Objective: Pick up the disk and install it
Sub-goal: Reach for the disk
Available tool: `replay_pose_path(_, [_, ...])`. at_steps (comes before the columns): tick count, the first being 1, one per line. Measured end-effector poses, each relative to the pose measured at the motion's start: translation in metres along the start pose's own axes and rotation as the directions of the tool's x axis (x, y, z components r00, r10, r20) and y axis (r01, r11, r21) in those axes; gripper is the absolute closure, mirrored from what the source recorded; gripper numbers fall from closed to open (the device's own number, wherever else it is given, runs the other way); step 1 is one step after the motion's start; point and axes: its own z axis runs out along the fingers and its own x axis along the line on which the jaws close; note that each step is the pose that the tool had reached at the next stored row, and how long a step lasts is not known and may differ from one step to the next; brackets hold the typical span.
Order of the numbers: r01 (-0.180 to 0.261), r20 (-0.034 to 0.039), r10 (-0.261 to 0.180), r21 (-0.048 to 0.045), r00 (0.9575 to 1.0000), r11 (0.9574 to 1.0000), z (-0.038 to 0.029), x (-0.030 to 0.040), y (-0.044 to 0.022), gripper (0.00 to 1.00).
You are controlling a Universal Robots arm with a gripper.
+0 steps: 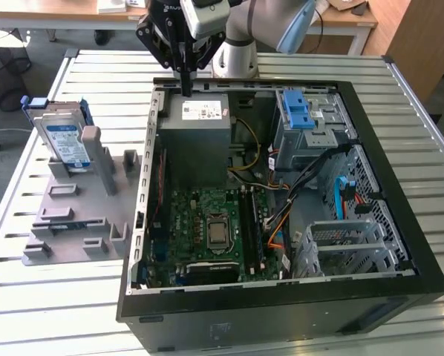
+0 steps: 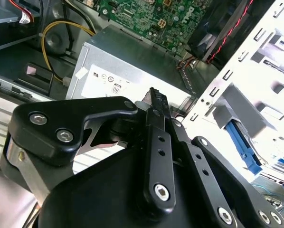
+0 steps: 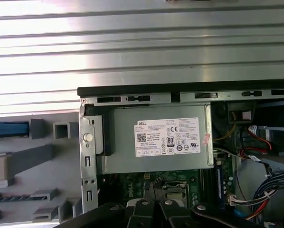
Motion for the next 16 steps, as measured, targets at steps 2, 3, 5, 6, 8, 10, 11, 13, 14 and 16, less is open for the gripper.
replay_pose_path(2, [0.0, 0.0, 0.0, 0.0, 1.0, 1.0, 0.0, 0.0013, 0.0, 0.89])
replay_pose_path(3, [0.0, 0.0, 0.0, 0.0, 1.0, 1.0, 0.0, 0.0019, -0.0001, 0.89])
replay_pose_path(5, [0.0, 0.0, 0.0, -0.0001, 1.0, 1.0, 0.0001, 0.0033, -0.0001, 0.89])
replay_pose_path(6, [0.0, 0.0, 0.0, 0.0, 1.0, 1.0, 0.0001, 0.0039, -0.0001, 0.89])
replay_pose_path(8, [0.0, 0.0, 0.0, 0.0, 1.0, 1.0, 0.0001, 0.0051, -0.0001, 0.89])
replay_pose_path(10, [0.0, 0.0, 0.0, 0.0, 1.0, 1.0, 0.0001, 0.0064, -0.0002, 0.89])
replay_pose_path(11, [0.0, 0.0, 0.0, 0.0, 1.0, 1.0, 0.0002, 0.0071, -0.0002, 0.89])
replay_pose_path(13, [0.0, 0.0001, 0.0, 0.0, 1.0, 1.0, 0.0002, 0.0083, -0.0002, 0.89])
replay_pose_path(14, [0.0, 0.0, 0.0, 0.0, 1.0, 1.0, 0.0002, 0.0089, -0.0003, 0.89])
replay_pose_path(16, [0.0, 0.0001, 0.0, 0.0, 1.0, 1.0, 0.0003, 0.0102, -0.0004, 0.89])
